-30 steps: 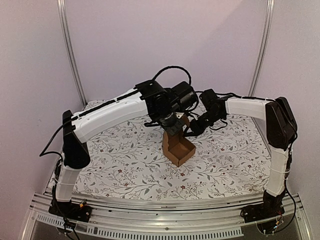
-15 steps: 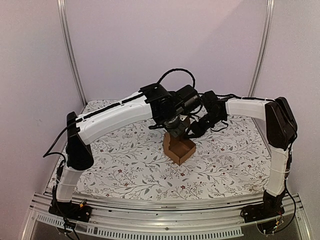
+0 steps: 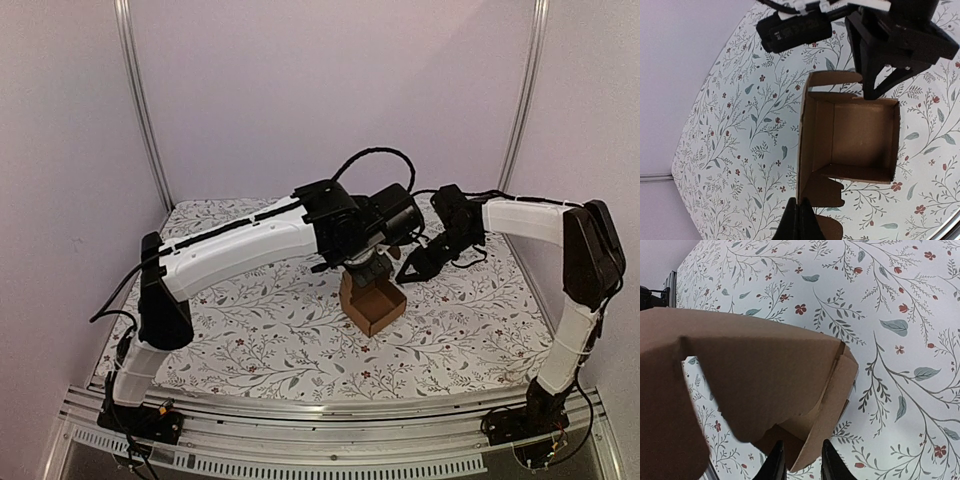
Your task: Fold the paper box
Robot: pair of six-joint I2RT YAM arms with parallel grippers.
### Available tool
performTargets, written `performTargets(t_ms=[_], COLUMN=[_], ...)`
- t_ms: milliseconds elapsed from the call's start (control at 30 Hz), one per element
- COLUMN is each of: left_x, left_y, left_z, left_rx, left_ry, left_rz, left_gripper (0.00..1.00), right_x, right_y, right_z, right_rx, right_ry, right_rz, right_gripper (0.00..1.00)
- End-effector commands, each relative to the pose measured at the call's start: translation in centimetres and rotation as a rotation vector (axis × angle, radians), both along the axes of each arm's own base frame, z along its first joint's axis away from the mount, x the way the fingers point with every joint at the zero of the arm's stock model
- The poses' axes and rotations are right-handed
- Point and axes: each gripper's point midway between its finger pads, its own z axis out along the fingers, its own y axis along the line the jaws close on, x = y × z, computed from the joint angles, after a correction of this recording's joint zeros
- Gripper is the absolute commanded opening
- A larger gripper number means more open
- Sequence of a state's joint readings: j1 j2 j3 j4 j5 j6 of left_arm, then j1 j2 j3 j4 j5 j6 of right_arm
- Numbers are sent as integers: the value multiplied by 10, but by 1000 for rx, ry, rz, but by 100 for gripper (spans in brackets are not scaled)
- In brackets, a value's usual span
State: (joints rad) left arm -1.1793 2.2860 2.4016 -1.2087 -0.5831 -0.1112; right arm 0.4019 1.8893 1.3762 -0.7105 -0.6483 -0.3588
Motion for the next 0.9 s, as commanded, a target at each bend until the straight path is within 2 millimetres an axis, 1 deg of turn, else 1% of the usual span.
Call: performTargets(t_ms=[0, 33, 100, 133, 167, 200, 267, 333, 367, 400, 433, 500, 533, 600, 633, 700, 733, 767, 800, 867], left_x=[-5, -4, -4, -3, -3, -2, -1, 0, 0, 0, 1, 2, 3, 5, 6, 7, 8, 8, 9, 10], left_y=[-9, -8, -7, -6, -4, -2, 2, 8, 9, 11, 12, 16, 18, 25, 28, 34, 37, 39, 41, 45], left_z=[-3, -3, -2, -1, 1, 3, 7, 11, 13, 14, 15, 15, 15, 13, 12, 12, 12, 14, 16, 20], left_rx=[30, 34, 39, 42, 41, 40, 36, 29, 22, 16, 8, 1, 2, 12, 19, 26, 28, 24, 17, 7], left_ry=[-28, -33, -38, -43, -48, -51, -57, -57, -49, -41, -33, -16, -13, -6, -5, -1, -1, -1, 1, 1], left_rz=[-33, -32, -31, -27, -21, -12, 8, 27, 29, 33, 37, 49, 58, 78, 89, 102, 108, 114, 121, 135], left_gripper=[0, 0, 0, 0, 0, 0, 0, 0, 0, 0, 0, 0, 0, 0, 0, 0, 0, 0, 0, 0], right_x=[-26, -31, -37, -38, -40, -43, -42, -43, -44, -46, -49, -52, -49, -36, -35, -20, -9, -4, -4, -13], right_y=[-19, -24, -32, -36, -40, -43, -47, -46, -43, -39, -33, -23, -18, -20, -23, -26, -24, -21, -13, 6], right_z=[42, 54, 63, 63, 69, 67, 74, 90, 97, 104, 109, 112, 114, 122, 138, 164, 167, 173, 176, 179], right_rx=[3, 4, -17, -35, -41, -51, -56, -23, 1, 33, 58, 70, 79, 93, 105, 110, 129, 178, 228, 330], right_ry=[-119, -159, -206, -218, -237, -246, -296, -345, -354, -352, -340, -341, -378, -507, -576, -634, -614, -543, -461, -308], right_rz=[27, 25, 9, -6, -18, -23, -40, -42, -40, -33, -29, -15, -12, -54, -77, -122, -147, -189, -173, -77], right_gripper=[24, 24, 25, 27, 29, 31, 38, 48, 53, 56, 56, 56, 56, 57, 57, 57, 58, 55, 53, 51])
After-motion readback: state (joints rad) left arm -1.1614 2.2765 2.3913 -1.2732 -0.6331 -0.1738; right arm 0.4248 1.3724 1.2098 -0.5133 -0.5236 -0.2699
